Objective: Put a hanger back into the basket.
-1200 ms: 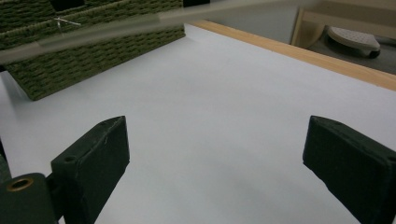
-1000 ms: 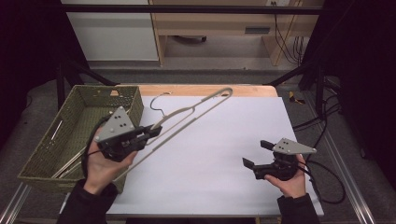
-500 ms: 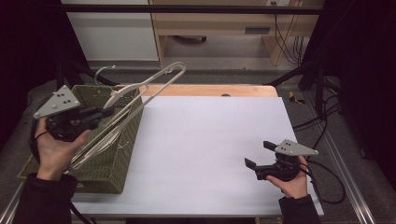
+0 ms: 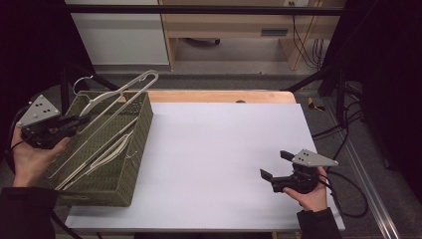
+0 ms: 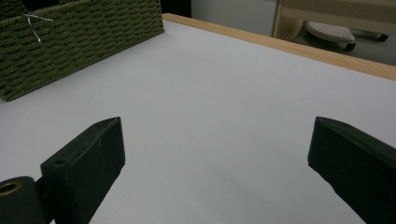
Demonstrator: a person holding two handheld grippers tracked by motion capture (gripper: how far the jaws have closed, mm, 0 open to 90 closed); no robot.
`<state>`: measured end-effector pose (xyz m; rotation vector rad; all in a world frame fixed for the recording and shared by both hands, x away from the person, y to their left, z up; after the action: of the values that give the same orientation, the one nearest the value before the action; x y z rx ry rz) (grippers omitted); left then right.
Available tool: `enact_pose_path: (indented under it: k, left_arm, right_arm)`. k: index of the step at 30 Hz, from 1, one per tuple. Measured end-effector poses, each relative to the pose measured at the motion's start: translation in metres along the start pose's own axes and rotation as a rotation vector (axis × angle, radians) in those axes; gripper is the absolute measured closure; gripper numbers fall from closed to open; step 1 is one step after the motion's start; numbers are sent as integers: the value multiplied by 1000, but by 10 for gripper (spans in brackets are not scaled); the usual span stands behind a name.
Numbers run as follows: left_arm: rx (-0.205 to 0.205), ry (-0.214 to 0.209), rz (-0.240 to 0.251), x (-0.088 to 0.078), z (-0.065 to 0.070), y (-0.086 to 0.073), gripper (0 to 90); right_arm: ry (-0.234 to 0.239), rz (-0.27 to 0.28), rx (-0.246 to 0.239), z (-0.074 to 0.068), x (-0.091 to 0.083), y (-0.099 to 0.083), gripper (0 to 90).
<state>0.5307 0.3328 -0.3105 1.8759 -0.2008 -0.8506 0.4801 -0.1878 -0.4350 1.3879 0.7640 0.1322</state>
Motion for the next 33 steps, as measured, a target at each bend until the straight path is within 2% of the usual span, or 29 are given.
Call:
enact_pose_path:
  k: [6, 10, 11, 14, 18, 23, 29, 33]
  left_arm:
    - [21, 28, -69, 1, -14, -25, 856]
    - [24, 45, -91, 4, -21, -38, 857]
    - [36, 45, -97, 5, -23, -41, 856]
    - [37, 57, -145, 9, -24, -54, 857]
    - [54, 62, -169, 19, -20, -68, 856]
    - [80, 65, -240, 33, -13, -89, 853]
    - [51, 44, -250, 51, -2, -114, 854]
    - [49, -19, -319, 56, 7, -126, 830]
  right_arm:
    - [-3, -10, -8, 0, 1, -1, 50]
    - [-4, -9, -9, 0, 0, -1, 50]
    - [-4, -9, -10, 0, 0, -1, 50]
    - [-4, -9, -10, 0, 0, -1, 51]
    - [-3, -14, -11, -1, 1, -2, 52]
    - [-3, -14, -15, -1, 2, -2, 52]
    - [-5, -15, -14, -1, 2, -3, 54]
    - [-6, -20, -16, -1, 3, -3, 55]
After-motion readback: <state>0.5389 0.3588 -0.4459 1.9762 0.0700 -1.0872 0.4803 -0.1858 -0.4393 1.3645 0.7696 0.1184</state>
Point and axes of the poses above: each handheld gripper's, and its own axes: x roughly forward along the jaws, y roughly out of its top, z roughly to its right, the point moved 9 cm from there along x, roughly forward along the jaws, and after that the axes turned 7 degrees about -y, right-handed, at the moved point
